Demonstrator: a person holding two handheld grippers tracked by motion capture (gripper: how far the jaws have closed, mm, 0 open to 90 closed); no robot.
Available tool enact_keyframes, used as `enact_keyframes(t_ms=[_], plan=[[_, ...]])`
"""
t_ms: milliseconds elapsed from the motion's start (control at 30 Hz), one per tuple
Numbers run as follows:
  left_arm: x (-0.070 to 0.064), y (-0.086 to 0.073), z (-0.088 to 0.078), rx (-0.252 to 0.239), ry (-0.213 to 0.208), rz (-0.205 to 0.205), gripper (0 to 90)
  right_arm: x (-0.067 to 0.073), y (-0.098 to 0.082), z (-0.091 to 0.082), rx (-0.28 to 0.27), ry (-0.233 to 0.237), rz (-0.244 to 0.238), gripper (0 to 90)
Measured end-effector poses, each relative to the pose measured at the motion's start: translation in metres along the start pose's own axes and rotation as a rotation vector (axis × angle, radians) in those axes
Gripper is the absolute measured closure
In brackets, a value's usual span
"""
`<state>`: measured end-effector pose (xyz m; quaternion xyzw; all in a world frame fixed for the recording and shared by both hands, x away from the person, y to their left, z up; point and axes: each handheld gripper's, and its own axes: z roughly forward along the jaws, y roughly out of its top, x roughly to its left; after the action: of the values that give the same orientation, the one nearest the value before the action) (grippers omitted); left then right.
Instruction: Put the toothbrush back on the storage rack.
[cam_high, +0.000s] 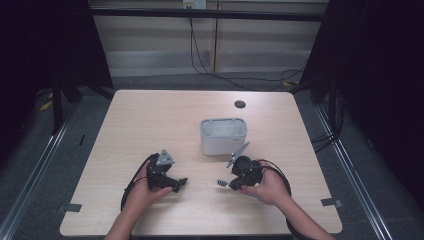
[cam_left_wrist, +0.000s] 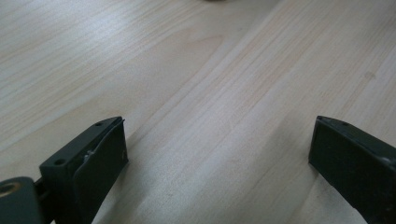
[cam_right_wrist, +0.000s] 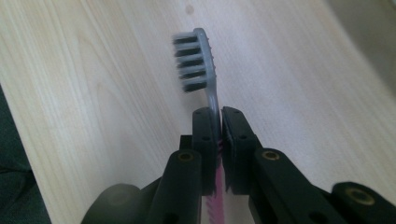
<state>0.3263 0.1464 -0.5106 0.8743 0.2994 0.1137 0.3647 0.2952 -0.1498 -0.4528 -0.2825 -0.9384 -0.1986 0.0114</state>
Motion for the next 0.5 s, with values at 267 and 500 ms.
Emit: enact_keyframes(t_ms=[267, 500], plan=[[0.0, 0.0, 0.0, 0.0, 0.0, 0.0, 3.9, -0.005, 0.001, -0.019, -0.085, -0.012, 0.022, 84.8], [0.0, 0.0, 0.0, 0.0, 0.0, -0.001, 3.9, -0.009, 0.001, -0.032, -0.133, -0.021, 0.035, 84.8]])
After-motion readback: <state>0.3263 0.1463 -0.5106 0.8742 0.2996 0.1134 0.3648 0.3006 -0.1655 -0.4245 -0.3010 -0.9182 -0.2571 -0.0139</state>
